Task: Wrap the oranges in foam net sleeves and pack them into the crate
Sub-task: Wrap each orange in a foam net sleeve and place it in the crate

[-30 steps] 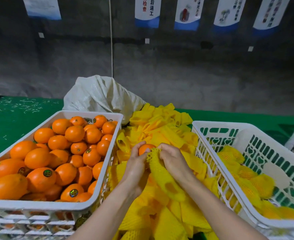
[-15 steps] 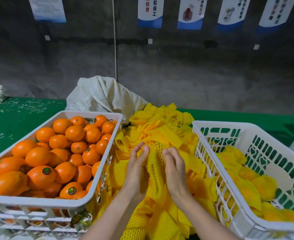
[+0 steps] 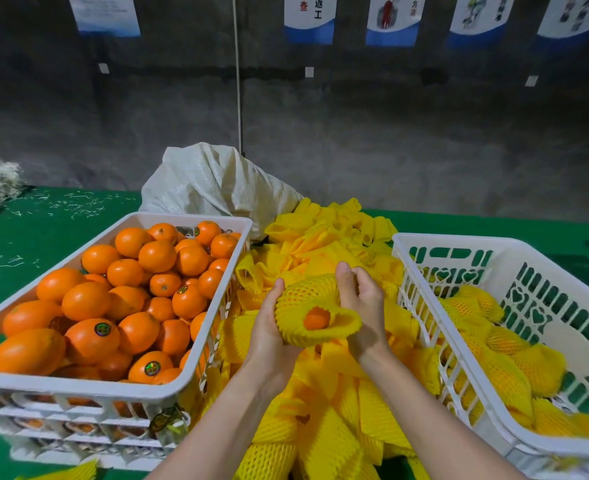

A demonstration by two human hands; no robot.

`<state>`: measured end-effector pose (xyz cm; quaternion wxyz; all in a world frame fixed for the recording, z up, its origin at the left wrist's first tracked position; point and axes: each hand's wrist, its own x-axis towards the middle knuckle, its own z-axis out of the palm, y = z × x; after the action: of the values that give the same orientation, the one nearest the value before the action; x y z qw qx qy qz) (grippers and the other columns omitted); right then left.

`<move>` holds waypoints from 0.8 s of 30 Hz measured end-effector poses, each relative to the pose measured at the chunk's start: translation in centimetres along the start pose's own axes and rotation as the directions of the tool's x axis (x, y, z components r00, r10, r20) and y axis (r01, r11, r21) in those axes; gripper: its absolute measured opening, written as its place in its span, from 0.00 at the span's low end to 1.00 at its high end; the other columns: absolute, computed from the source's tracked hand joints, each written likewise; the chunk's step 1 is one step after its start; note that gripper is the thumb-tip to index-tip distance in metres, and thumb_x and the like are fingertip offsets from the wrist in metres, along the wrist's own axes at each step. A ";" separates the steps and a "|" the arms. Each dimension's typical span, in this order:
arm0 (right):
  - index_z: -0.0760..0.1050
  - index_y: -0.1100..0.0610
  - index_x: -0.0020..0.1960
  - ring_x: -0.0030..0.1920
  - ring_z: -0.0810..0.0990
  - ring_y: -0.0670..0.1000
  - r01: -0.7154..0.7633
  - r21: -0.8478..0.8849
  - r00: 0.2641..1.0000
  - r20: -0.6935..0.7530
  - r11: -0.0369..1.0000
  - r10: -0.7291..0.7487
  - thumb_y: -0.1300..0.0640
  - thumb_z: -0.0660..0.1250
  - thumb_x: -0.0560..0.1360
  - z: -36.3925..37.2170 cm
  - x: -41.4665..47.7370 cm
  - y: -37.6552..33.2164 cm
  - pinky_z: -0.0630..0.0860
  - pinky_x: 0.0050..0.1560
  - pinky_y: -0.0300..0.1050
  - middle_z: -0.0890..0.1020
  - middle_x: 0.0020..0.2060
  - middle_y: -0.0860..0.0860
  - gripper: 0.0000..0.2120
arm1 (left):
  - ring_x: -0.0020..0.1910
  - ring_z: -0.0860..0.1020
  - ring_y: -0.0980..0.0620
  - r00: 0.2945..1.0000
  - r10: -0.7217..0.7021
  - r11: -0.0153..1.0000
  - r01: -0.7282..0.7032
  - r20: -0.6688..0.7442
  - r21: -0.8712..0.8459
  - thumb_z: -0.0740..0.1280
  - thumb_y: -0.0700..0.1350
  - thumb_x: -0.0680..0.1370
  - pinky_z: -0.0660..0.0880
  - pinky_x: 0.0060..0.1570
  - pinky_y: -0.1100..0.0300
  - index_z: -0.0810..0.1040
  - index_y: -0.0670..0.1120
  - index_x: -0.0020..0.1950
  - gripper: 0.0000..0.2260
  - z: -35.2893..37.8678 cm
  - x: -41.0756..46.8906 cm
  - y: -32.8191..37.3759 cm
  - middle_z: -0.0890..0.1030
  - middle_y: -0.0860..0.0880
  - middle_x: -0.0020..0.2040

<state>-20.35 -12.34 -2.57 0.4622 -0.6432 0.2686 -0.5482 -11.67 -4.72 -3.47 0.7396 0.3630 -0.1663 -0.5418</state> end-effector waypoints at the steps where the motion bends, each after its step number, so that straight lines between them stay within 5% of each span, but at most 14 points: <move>1: 0.63 0.55 0.31 0.27 0.64 0.42 -0.011 0.014 1.000 0.025 1.000 0.011 0.43 0.61 0.74 0.0 -0.1 0.3 0.62 0.28 0.37 0.65 0.26 0.49 0.19 | 0.47 0.84 0.48 1.000 -0.002 1.000 0.003 0.023 -0.027 0.62 0.57 0.72 0.80 0.39 0.55 0.80 0.45 0.56 0.20 0.1 0.0 0.0 0.84 0.44 0.51; 5: 0.64 0.53 0.32 0.27 0.66 0.41 0.005 0.030 0.994 0.107 1.000 -0.008 0.48 0.61 0.77 -0.2 -0.4 0.9 0.63 0.29 0.36 0.68 0.25 0.44 0.18 | 0.47 0.84 0.46 0.999 -0.007 0.997 0.004 -0.035 -0.072 0.63 0.57 0.73 0.80 0.39 0.55 0.78 0.43 0.59 0.23 0.9 0.3 0.0 0.84 0.42 0.52; 8: 0.66 0.54 0.32 0.27 0.66 0.39 -0.012 -0.035 0.982 0.186 0.999 0.018 0.54 0.57 0.78 -0.8 -0.5 0.8 0.62 0.30 0.35 0.70 0.24 0.44 0.16 | 0.49 0.82 0.46 0.990 0.032 0.998 -0.039 -0.138 -0.051 0.61 0.55 0.79 0.77 0.43 0.52 0.78 0.47 0.58 0.15 1.1 1.0 -0.1 0.83 0.43 0.52; 11: 0.78 0.69 0.39 0.30 0.77 0.42 -0.217 -0.007 0.941 0.263 0.976 0.211 0.61 0.58 0.80 -2.0 0.0 0.5 0.67 0.31 0.34 0.79 0.33 0.64 0.17 | 0.38 0.84 0.53 0.973 0.131 0.989 -0.115 -0.188 0.095 0.63 0.56 0.78 0.76 0.37 0.56 0.77 0.53 0.50 0.09 1.1 1.4 0.3 0.85 0.51 0.39; 14: 0.80 0.59 0.54 0.39 0.84 0.46 -0.518 0.156 0.797 0.444 0.841 0.409 0.45 0.58 0.78 -2.7 -0.9 -0.6 0.78 0.38 0.35 0.85 0.42 0.57 0.20 | 0.34 0.82 0.59 0.956 0.245 0.933 -0.186 -0.164 0.308 0.61 0.57 0.79 0.76 0.32 0.63 0.76 0.54 0.44 0.10 1.5 1.5 0.5 0.83 0.57 0.32; 16: 0.68 0.46 0.62 0.34 0.81 0.36 -0.588 0.039 0.728 0.462 0.808 0.507 0.28 0.54 0.63 -2.8 -1.2 -1.2 0.75 0.38 0.27 0.81 0.48 0.49 0.34 | 0.39 0.81 0.59 0.918 0.383 0.824 -0.291 -0.100 0.486 0.59 0.55 0.80 0.76 0.38 0.58 0.77 0.53 0.38 0.15 1.8 1.4 0.2 0.81 0.58 0.33; 17: 0.60 0.42 0.57 0.27 0.75 0.29 -0.538 -0.003 0.760 0.431 0.843 0.487 0.26 0.52 0.56 -2.8 -1.7 -1.3 0.70 0.31 0.21 0.76 0.41 0.41 0.34 | 0.39 0.78 0.61 0.887 0.459 0.748 -0.349 -0.059 0.565 0.58 0.55 0.81 0.73 0.41 0.54 0.77 0.54 0.35 0.17 1.8 1.3 -0.1 0.80 0.59 0.33; 18: 0.54 0.42 0.55 0.23 0.68 0.23 -0.500 0.012 0.802 0.382 0.866 0.458 0.28 0.52 0.61 -2.7 -2.1 -1.4 0.65 0.28 0.18 0.73 0.32 0.37 0.29 | 0.37 0.76 0.63 0.850 0.526 0.669 -0.395 -0.026 0.629 0.58 0.54 0.81 0.71 0.41 0.54 0.76 0.56 0.32 0.18 1.9 1.1 -0.3 0.78 0.59 0.32; 20: 0.68 0.45 0.51 0.28 0.75 0.29 -0.557 0.100 0.787 0.380 0.824 0.486 0.43 0.54 0.77 -1.6 -1.6 -1.0 0.69 0.31 0.22 0.79 0.27 0.35 0.08 | 0.33 0.72 0.57 0.761 0.648 0.510 -0.458 0.024 0.728 0.59 0.53 0.81 0.64 0.35 0.53 0.71 0.56 0.27 0.21 1.6 1.2 -0.5 0.73 0.54 0.29; 22: 0.80 0.52 0.47 0.39 0.82 0.45 -0.633 0.252 0.756 0.405 0.732 0.514 0.39 0.56 0.75 -0.6 -0.9 -0.4 0.77 0.42 0.39 0.84 0.39 0.49 0.21 | 0.34 0.68 0.50 0.689 0.724 0.426 -0.499 0.048 0.755 0.62 0.53 0.80 0.60 0.35 0.53 0.67 0.51 0.26 0.21 1.5 1.2 -0.3 0.68 0.51 0.29; 24: 0.85 0.55 0.41 0.38 0.83 0.49 -0.679 0.392 0.733 0.396 0.621 0.552 0.37 0.52 0.76 0.3 -0.6 0.0 0.79 0.38 0.42 0.84 0.38 0.53 0.29 | 0.33 0.68 0.48 0.671 0.741 0.464 -0.555 0.041 0.690 0.65 0.51 0.78 0.62 0.34 0.51 0.69 0.42 0.29 0.20 1.9 1.1 -0.3 0.67 0.46 0.29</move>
<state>-20.23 -11.79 -2.80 0.8046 -0.4237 0.2608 -0.3242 -12.68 -6.45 -2.59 0.7285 0.5727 -0.3696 -0.0681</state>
